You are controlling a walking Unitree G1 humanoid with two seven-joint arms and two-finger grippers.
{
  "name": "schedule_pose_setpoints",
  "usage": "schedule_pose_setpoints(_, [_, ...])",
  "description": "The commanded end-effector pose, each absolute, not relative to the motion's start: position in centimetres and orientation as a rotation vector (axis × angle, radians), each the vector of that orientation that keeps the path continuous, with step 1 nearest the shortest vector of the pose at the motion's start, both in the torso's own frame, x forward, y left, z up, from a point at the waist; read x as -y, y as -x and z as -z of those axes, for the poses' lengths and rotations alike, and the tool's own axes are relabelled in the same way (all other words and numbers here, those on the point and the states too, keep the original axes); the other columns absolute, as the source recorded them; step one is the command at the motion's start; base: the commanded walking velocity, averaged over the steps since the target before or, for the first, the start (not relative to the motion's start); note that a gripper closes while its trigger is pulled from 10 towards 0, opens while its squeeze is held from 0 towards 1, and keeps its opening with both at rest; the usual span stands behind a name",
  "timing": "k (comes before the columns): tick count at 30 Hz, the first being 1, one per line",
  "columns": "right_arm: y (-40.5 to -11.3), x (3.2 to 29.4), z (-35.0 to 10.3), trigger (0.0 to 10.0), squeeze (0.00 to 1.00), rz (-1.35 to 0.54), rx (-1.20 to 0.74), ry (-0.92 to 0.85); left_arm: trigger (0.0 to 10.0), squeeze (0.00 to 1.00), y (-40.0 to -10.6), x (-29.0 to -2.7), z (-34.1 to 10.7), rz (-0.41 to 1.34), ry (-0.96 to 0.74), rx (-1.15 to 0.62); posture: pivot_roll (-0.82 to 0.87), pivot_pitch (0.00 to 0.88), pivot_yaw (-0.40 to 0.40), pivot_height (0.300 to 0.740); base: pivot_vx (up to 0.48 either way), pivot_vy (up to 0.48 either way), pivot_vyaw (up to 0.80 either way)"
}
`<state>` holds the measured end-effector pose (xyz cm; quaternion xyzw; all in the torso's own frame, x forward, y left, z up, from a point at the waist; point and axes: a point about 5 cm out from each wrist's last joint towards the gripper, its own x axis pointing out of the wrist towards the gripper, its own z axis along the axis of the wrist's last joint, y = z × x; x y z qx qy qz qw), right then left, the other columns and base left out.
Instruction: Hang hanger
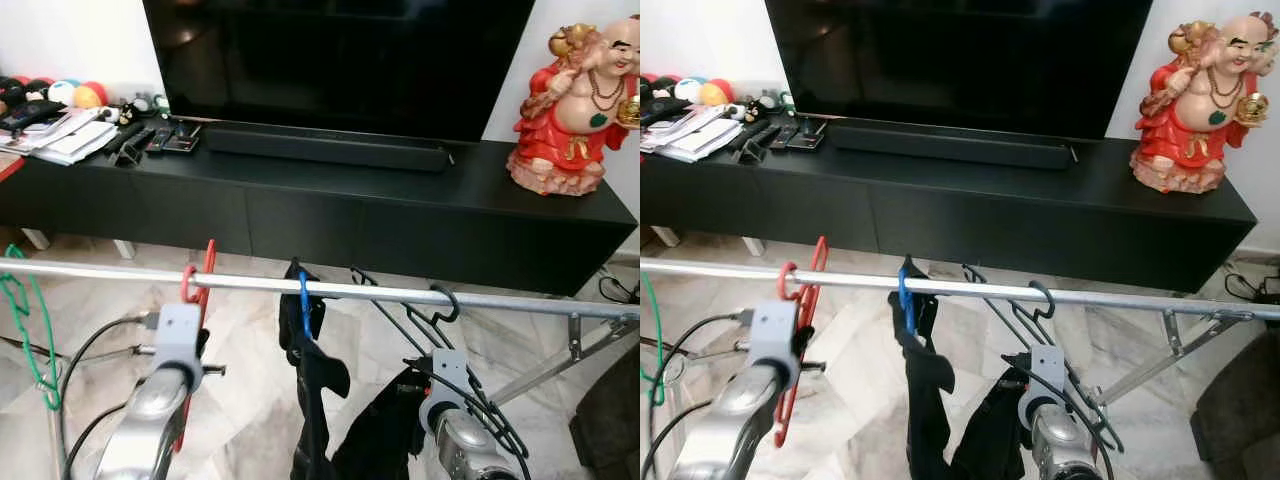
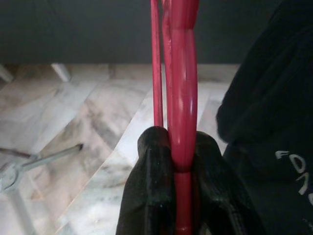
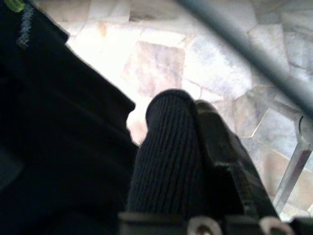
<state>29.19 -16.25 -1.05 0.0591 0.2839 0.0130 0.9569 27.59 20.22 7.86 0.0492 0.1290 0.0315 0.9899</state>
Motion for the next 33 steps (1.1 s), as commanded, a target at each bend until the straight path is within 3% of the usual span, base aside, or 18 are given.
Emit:
schedule_pose_setpoints(1, [-29.3, 16.3, 0.9, 10.0, 0.0, -0.027, -0.559, -0.123, 0.0, 0.0, -27.1, -20.4, -8.6, -0.058, -0.078, -0.193, 0.05, 0.015, -0.019, 0.74, 0.0, 0.0, 0.0])
schedule_pose_setpoints(10, [-28.0, 16.3, 1.9, 10.0, 0.0, -0.034, -0.558, -0.123, 0.0, 0.0, -24.8, -20.4, -8.7, -0.065, -0.095, -0.113, 0.05, 0.033, -0.033, 0.74, 0.0, 0.0, 0.0])
schedule_pose_setpoints(19, [-26.9, 16.5, 2.8, 10.0, 0.0, -0.028, -0.582, -0.132, 0.0, 0.0, -24.5, -20.5, -9.9, -0.071, -0.109, -0.011, 0.05, 0.049, -0.032, 0.74, 0.0, 0.0, 0.0])
schedule_pose_setpoints(27, [-26.1, 16.2, 3.5, 10.0, 0.0, -0.02, -0.624, -0.133, 0.0, 0.0, -21.9, -20.8, -7.4, -0.074, -0.149, -0.102, 0.05, 0.055, -0.027, 0.74, 0.0, 0.0, 0.0])
schedule_pose_setpoints(28, [-25.9, 16.0, 3.7, 10.0, 0.0, -0.022, -0.631, -0.133, 4.3, 0.0, -21.5, -20.8, -6.8, -0.078, -0.139, -0.128, 0.06, 0.055, -0.028, 0.74, 0.0, 0.0, 0.0])
schedule_pose_setpoints(29, [-25.8, 15.9, 3.7, 10.0, 0.0, -0.024, -0.635, -0.133, 4.3, 0.0, -21.3, -20.9, -6.4, -0.082, -0.131, -0.142, 0.06, 0.055, -0.028, 0.74, 0.0, 0.0, 0.0])
schedule_pose_setpoints(30, [-25.7, 15.7, 3.8, 10.0, 0.0, -0.025, -0.64, -0.133, 10.0, 0.0, -21.1, -20.9, -6.0, -0.092, -0.117, -0.161, 0.05, 0.055, -0.028, 0.74, 0.0, 0.0, 0.0])
schedule_pose_setpoints(33, [-25.4, 15.1, 4.2, 10.0, 0.0, -0.03, -0.668, -0.135, 10.0, 0.0, -20.4, -21.5, -4.3, -0.141, -0.078, -0.239, 0.05, 0.056, -0.027, 0.74, 0.0, 0.0, 0.0])
